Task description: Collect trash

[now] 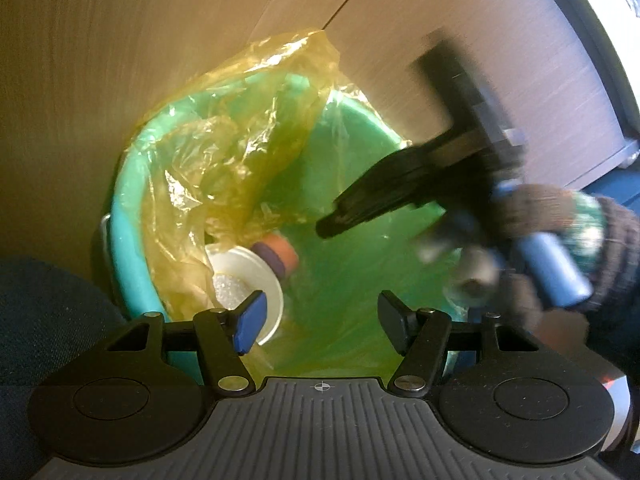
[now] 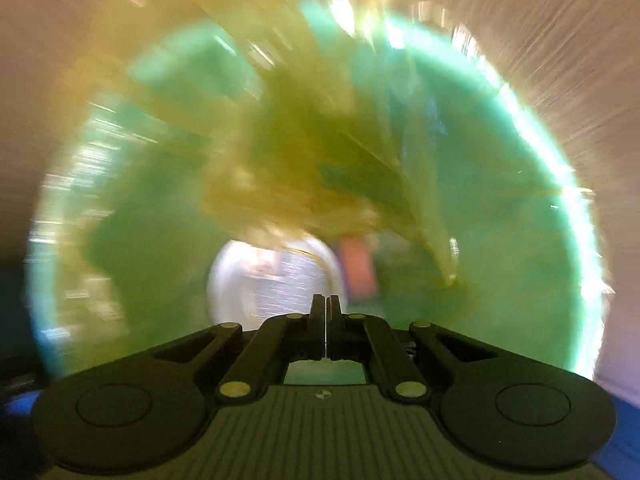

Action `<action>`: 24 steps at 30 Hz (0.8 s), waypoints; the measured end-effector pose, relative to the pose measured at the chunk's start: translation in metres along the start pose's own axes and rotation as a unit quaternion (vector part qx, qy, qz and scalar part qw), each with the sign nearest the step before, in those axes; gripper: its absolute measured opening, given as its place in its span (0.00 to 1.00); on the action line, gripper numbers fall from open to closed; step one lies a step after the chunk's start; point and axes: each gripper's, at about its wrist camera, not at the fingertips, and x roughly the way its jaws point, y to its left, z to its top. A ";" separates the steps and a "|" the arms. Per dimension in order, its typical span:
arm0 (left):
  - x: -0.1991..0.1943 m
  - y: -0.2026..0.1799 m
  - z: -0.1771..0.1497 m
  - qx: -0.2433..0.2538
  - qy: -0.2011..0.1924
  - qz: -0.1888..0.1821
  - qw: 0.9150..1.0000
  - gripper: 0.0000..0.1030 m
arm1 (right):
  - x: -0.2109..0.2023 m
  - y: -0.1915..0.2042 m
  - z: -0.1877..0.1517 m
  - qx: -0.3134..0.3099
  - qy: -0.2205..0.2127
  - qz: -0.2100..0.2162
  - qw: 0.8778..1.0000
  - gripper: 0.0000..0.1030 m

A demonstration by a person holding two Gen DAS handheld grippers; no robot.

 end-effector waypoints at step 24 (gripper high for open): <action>0.010 0.004 0.006 -0.015 0.012 -0.016 1.000 0.64 | 0.010 -0.029 -0.001 0.007 0.003 -0.033 0.999 0.23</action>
